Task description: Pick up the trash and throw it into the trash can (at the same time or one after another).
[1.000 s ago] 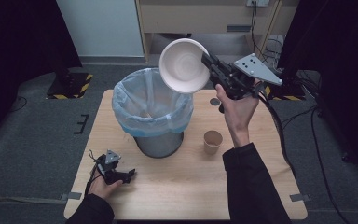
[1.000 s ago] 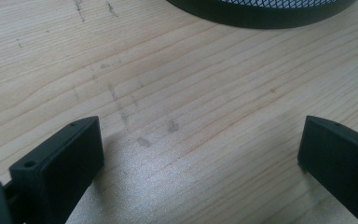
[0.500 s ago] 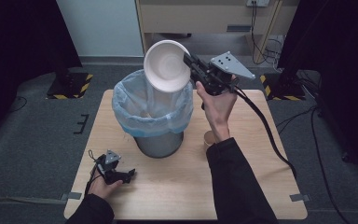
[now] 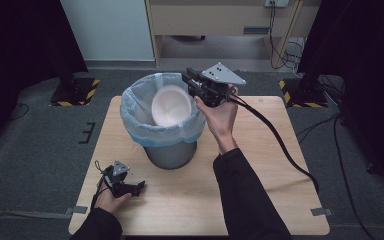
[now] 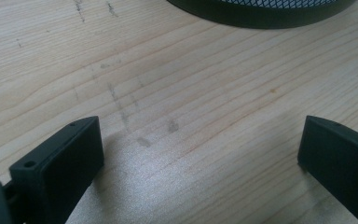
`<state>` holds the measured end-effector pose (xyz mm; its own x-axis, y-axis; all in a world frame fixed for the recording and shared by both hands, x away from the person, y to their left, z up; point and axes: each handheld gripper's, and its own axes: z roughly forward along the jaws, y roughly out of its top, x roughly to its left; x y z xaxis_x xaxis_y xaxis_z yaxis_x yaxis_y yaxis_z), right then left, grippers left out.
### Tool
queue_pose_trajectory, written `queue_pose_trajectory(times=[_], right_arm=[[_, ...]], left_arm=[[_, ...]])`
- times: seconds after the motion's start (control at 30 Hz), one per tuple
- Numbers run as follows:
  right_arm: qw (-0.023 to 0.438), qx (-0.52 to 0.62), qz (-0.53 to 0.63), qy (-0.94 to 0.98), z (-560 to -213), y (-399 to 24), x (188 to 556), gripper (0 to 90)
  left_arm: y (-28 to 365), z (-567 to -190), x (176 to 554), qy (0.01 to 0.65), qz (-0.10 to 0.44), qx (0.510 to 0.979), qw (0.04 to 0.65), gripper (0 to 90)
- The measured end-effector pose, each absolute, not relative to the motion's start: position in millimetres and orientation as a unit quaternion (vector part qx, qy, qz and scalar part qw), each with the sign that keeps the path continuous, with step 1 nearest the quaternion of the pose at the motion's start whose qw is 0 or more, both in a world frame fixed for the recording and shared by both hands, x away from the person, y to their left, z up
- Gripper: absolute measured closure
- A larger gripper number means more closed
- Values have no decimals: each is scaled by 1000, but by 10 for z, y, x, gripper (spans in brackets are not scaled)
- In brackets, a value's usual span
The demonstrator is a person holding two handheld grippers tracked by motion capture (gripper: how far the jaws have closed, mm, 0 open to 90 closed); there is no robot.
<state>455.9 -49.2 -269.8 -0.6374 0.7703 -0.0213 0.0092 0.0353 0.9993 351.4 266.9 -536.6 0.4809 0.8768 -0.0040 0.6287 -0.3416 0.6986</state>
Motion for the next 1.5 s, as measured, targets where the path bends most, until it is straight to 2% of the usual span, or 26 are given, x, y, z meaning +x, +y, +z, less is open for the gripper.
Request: queue_pose_trajectory(times=[0.13, 0.2, 0.5, 0.57, 0.73, 0.83, 0.9, 0.93, 0.97, 1.0, 1.13, 1.27, 1.5], right_arm=[[300, 302, 644, 635, -2619, -627, 4512, 714], [306, 315, 650, 620, -2558, -814, 4490, 668], [318, 346, 645, 602, -2547, -1445, 4388, 584], [318, 351, 634, 611, -2660, -1632, 4325, 551], [312, 366, 619, 621, -2889, -1839, 4252, 536], [301, 385, 600, 633, -3219, -2034, 4185, 533], [298, 389, 598, 634, -3282, -2061, 4170, 533], [286, 399, 592, 639, -3471, -2133, 4141, 528], [286, 399, 592, 639, -3471, -2133, 4141, 528], [280, 408, 580, 647, -3650, -2190, 4125, 526], [271, 422, 564, 656, -3894, -2249, 4133, 506], [267, 428, 537, 676, -4037, -2289, 4177, 492], [223, 462, 525, 679, -4402, -2346, 4252, 495]], left_arm=[[2669, -5366, 3514, 473, 190, 797, 325, 0], [2669, -5366, 3514, 473, 190, 797, 325, 0], [2669, -5365, 3514, 472, 190, 797, 325, 0], [2669, -5365, 3514, 472, 190, 797, 325, 0], [2669, -5365, 3513, 472, 190, 797, 325, 0], [2669, -5365, 3514, 472, 190, 797, 325, 0], [2669, -5365, 3514, 472, 190, 797, 325, 0], [2669, -5365, 3514, 472, 190, 797, 325, 0], [2669, -5365, 3514, 472, 190, 797, 325, 0], [2667, -5365, 3512, 473, 190, 797, 325, 0], [2667, -5365, 3512, 473, 190, 797, 325, 0], [2666, -5365, 3512, 473, 190, 797, 325, 0], [2666, -5365, 3512, 473, 190, 797, 325, 0]])
